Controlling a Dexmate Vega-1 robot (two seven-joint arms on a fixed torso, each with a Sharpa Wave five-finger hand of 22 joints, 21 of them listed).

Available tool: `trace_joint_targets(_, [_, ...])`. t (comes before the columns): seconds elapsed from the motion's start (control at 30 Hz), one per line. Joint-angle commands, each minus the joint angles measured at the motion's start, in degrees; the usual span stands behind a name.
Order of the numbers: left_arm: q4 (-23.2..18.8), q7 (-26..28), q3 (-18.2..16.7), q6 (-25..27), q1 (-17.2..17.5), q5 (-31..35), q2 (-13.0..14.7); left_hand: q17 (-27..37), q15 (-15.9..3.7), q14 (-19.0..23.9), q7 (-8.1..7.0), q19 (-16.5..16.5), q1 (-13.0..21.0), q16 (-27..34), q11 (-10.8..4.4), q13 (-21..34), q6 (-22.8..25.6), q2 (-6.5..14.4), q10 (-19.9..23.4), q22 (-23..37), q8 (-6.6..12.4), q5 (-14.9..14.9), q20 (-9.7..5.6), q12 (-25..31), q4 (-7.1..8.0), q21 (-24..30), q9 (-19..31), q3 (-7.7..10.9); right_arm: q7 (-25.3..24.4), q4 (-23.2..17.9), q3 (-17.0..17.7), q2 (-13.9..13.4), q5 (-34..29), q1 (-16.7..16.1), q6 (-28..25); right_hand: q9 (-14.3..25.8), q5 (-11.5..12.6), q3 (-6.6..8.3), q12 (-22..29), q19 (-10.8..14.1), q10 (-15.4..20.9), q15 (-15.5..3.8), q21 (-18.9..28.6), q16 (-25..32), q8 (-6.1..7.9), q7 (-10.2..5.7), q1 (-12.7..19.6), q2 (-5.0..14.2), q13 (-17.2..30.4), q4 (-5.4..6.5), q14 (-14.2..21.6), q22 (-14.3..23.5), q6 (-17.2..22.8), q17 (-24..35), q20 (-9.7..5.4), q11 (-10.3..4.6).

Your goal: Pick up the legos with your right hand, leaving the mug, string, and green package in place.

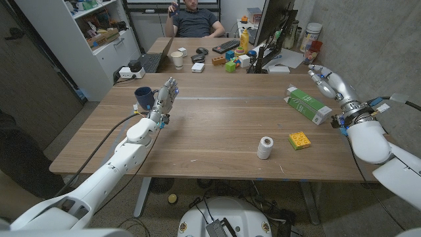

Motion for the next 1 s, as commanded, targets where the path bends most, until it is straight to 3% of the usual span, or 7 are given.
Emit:
trace_joint_targets(0.03, [0.61,-0.74,0.21,-0.04,-0.53,-0.12,-0.20,0.10,0.05,-14.47,0.07,-7.38,-0.23,0.48,-0.19,0.23,-2.36,6.18,-9.25,0.29,0.07,0.37,-0.83,0.37,0.01,0.36,0.34,-0.10,0.90,-6.95,1.25,1.12,-12.92,-4.22,-10.06,0.08,-0.11,0.20,0.05,0.90,0.63,-1.63,0.00,0.59,-0.19,0.07,0.40,0.01,0.30,0.22,0.87,0.17,0.60,0.04,-2.15,-0.28])
trace_joint_targets(0.3, [0.77,-1.05,0.36,-0.15,-0.76,-0.07,-0.32,0.10,0.09,-14.52,0.13,-7.41,-0.25,0.47,-0.17,0.23,-2.45,6.18,-9.30,0.29,0.03,0.40,-0.85,0.37,0.02,0.36,0.34,-0.22,3.67,-11.35,-0.43,0.36,-23.22,-6.13,-19.01,0.13,-0.18,0.90,-0.27,2.42,0.34,-2.04,0.28,0.24,-0.54,-0.70,1.37,0.35,0.33,-0.32,0.74,0.16,0.06,-0.12,-2.12,-1.58])
trace_joint_targets(0.4, [0.72,-1.07,0.38,-0.27,-0.73,-0.05,-0.36,0.10,0.09,-14.53,0.18,-7.44,-0.25,0.46,-0.16,0.23,-2.47,6.18,-9.31,0.30,0.02,0.41,-0.89,0.37,0.02,0.35,0.34,-0.27,4.77,-12.31,-0.94,0.29,-25.56,-6.27,-21.11,0.17,-0.33,1.01,-0.42,3.33,0.19,-2.44,0.37,0.09,-0.81,-1.67,2.09,0.01,0.34,-1.03,0.69,0.16,-0.57,-0.20,-1.14,-2.41])
trace_joint_targets(0.47, [0.63,-1.04,0.39,-0.19,-0.69,-0.03,-0.32,0.10,0.07,-14.53,0.17,-7.41,-0.26,0.46,-0.18,0.23,-2.48,6.18,-9.30,0.30,0.02,0.42,-0.88,0.37,0.03,0.37,0.34,-0.31,5.27,-12.56,-1.12,0.34,-26.36,-6.20,-21.60,0.21,-0.52,1.01,-0.48,4.96,0.30,-3.41,0.67,0.35,-0.78,-2.17,2.80,-0.22,0.36,-1.75,1.69,0.21,-0.56,-0.28,-0.18,-3.86])
trace_joint_targets(0.77, [0.66,-0.95,0.57,0.00,-0.79,0.06,-0.45,0.10,0.07,-14.52,0.21,-7.43,-0.28,0.47,-0.17,0.24,-2.48,6.16,-9.32,0.30,0.02,0.43,-0.89,0.37,0.04,0.37,0.35,-0.41,9.52,-13.55,-2.41,-0.63,-29.67,-5.21,-25.25,0.26,-0.69,0.85,-0.69,7.11,0.03,-3.49,1.03,0.45,-0.87,-2.53,3.61,-0.55,0.39,-2.67,2.49,0.23,-0.84,-0.37,0.25,-4.12])
trace_joint_targets(0.9, [0.53,-0.75,0.63,0.07,-0.83,0.23,-0.45,0.10,0.07,-14.51,0.19,-7.41,-0.28,0.48,-0.20,0.24,-2.43,6.15,-9.31,0.30,0.04,0.44,-0.89,0.38,0.04,0.38,0.35,-0.45,10.93,-13.59,-3.39,-1.32,-31.38,-4.55,-26.94,0.27,-1.01,-0.06,-0.81,8.97,-0.16,-3.16,1.06,0.10,-0.96,-2.64,4.32,-2.75,0.39,-4.35,2.59,0.12,-1.32,-0.57,1.14,-3.87])
trace_joint_targets(1.0, [0.52,-0.83,0.74,0.13,-0.97,0.26,-0.54,0.10,0.05,-14.51,0.20,-7.39,-0.28,0.48,-0.21,0.24,-2.47,6.15,-9.32,0.30,0.03,0.44,-0.88,0.38,0.04,0.39,0.35,-0.49,11.84,-13.31,-4.57,-1.99,-32.88,-3.89,-28.36,0.30,-1.15,-1.71,-0.47,11.48,1.08,-2.92,1.01,0.13,-0.30,-4.77,3.95,-4.44,0.41,-5.27,3.25,0.08,0.47,-0.41,2.53,-6.30])
